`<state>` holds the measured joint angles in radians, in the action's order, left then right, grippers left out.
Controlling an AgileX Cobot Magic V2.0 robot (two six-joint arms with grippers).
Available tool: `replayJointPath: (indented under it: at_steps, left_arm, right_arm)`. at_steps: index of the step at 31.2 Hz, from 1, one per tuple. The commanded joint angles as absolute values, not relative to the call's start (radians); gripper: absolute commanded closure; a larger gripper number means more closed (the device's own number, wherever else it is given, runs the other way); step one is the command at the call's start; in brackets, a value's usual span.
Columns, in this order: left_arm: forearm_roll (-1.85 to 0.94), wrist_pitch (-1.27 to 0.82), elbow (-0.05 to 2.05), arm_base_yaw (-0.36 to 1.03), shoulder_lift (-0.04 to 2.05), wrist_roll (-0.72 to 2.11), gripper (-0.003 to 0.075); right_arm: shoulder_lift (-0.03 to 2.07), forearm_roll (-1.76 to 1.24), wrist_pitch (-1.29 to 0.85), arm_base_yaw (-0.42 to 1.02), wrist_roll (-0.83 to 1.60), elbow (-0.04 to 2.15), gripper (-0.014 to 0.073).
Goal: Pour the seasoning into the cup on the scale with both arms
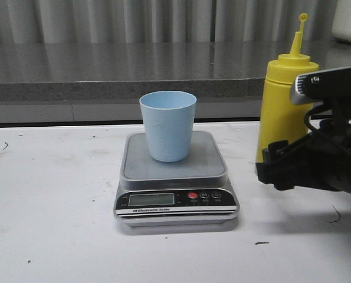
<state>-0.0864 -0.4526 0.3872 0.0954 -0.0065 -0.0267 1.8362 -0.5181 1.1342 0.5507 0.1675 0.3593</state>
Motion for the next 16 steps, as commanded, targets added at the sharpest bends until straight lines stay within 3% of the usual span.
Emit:
replayJointPath:
  at_steps: [1,7,16]
  left_arm:
    - [-0.096,-0.371,0.411,0.095,-0.022,-0.037,0.074]
    - [-0.096,-0.371,0.411,0.095,-0.022,-0.037,0.074]
    - [-0.096,-0.371,0.411,0.095,-0.022,-0.037,0.074]
  right_arm:
    - [1.784,-0.48,1.287,0.553,0.166,0.323,0.0005]
    - [1.756,-0.459,1.287,0.553,0.121,0.287,0.0082]
    - [1.639,-0.456,1.286,0.553,0.123,0.244,0.0578]
